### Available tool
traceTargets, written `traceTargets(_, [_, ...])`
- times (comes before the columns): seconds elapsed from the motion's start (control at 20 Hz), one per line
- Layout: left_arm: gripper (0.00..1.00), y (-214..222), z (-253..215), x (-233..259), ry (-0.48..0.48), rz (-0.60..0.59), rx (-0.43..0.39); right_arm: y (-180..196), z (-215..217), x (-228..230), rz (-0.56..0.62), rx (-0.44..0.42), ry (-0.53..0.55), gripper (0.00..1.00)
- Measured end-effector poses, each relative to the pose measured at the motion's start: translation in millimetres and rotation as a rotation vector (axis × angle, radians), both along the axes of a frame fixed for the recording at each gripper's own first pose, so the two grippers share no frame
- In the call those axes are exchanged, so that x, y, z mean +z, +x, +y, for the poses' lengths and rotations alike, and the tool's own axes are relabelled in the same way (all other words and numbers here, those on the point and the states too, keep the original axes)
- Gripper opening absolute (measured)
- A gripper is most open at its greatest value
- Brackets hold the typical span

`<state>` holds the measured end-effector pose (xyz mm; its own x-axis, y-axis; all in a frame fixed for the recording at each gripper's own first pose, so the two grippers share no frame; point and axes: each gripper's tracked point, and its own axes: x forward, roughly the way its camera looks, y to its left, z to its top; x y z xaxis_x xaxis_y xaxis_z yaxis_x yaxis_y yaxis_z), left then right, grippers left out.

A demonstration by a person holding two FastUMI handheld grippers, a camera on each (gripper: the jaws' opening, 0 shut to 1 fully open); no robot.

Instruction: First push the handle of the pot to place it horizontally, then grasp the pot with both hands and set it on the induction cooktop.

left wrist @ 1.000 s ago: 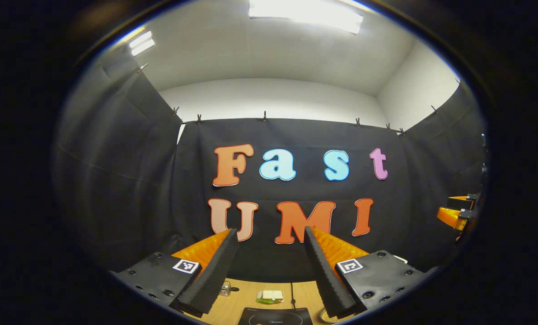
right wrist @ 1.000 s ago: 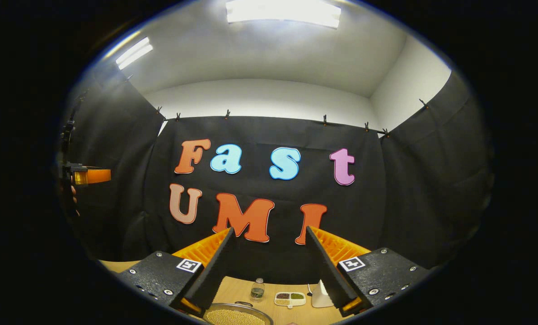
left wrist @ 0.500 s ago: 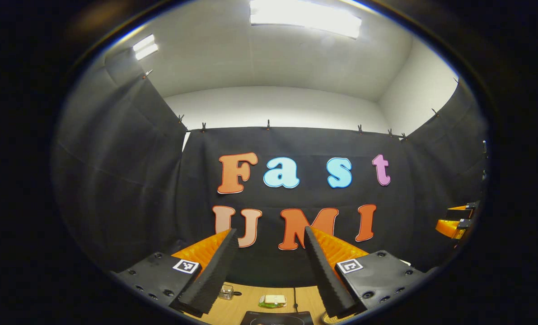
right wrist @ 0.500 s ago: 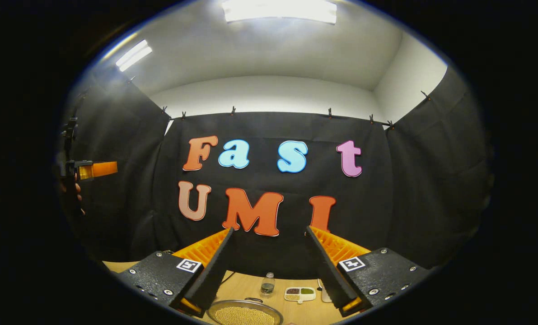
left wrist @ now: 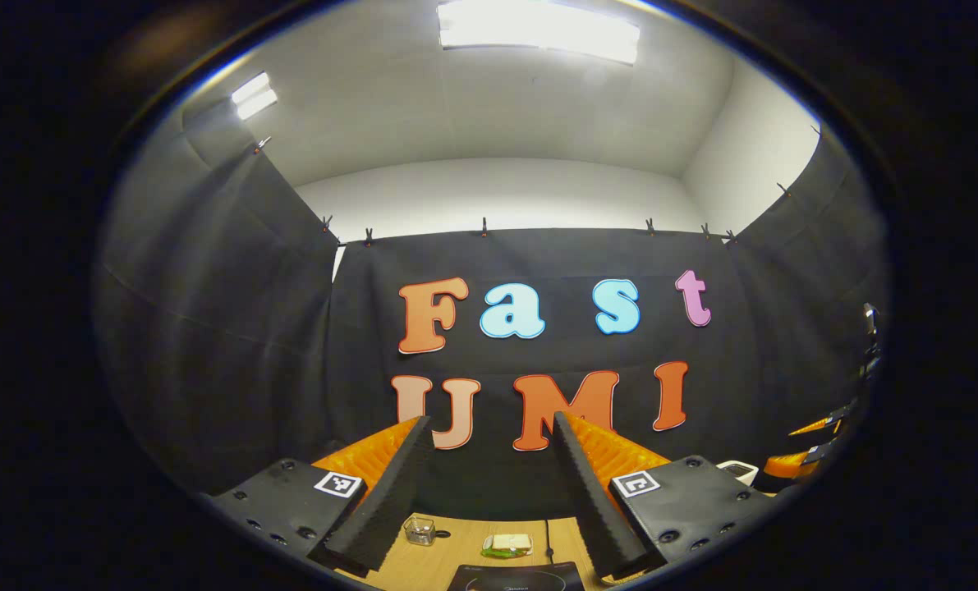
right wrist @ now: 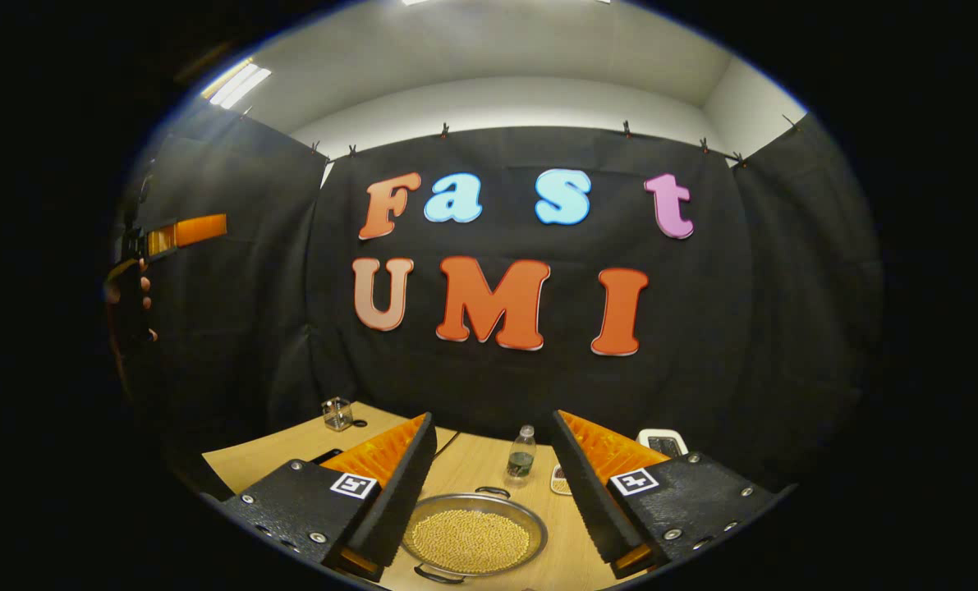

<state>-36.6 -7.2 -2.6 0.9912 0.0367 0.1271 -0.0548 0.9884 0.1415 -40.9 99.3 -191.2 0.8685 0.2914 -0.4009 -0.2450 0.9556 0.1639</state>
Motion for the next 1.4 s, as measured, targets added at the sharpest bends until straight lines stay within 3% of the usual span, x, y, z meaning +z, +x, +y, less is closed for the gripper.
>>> traceTargets(0.45, [0.95,0.5,10.4,-17.8,0.046,0.031,0.034,-73.3,80.9,-141.8,0.47,0.23,0.025,0.69])
traceTargets(0.6, [0.95,4.9,22.6,-23.7,0.041,0.046,0.054,-93.9,101.0,-168.3,0.612,0.279,0.046,0.61])
traceTargets(0.65, [0.95,5.1,26.5,-25.1,0.04,0.049,0.061,-99.1,106.9,-176.9,0.656,0.288,0.061,0.55])
traceTargets(0.75, [0.95,7.1,33.7,-28.5,0.041,0.054,0.077,-109.3,116.4,-192.2,0.73,0.302,0.08,0.53])
traceTargets(0.8, [0.95,9.1,38.2,-30.0,0.043,0.057,0.086,-112.4,120.1,-198.4,0.757,0.308,0.082,0.5])
traceTargets(0.85, [0.95,9.6,41.8,-32.2,0.045,0.062,0.093,-114.9,125.7,-205.7,0.782,0.315,0.08,0.41])
traceTargets(0.95, [0.95,10.4,46.7,-33.9,0.047,0.068,0.104,-123.8,137.1,-216.4,0.825,0.335,0.083,0.43])
traceTargets(1.1, [0.95,10.7,51.0,-35.9,0.05,0.072,0.116,-136.9,147.6,-231.6,0.875,0.369,0.059,0.28])
traceTargets(1.15, [0.95,10.3,52.2,-35.8,0.05,0.072,0.118,-143.5,146.9,-236.3,0.893,0.381,0.051,0.15])
traceTargets(1.35, [0.95,9.4,60.6,-40.6,0.045,0.069,0.132,-160.2,153.3,-256.7,0.96,0.408,0.037,0.0])
traceTargets(1.4, [0.95,11.3,64.0,-42.0,0.046,0.064,0.141,-163.8,153.8,-261.6,0.979,0.411,0.037,0.0])
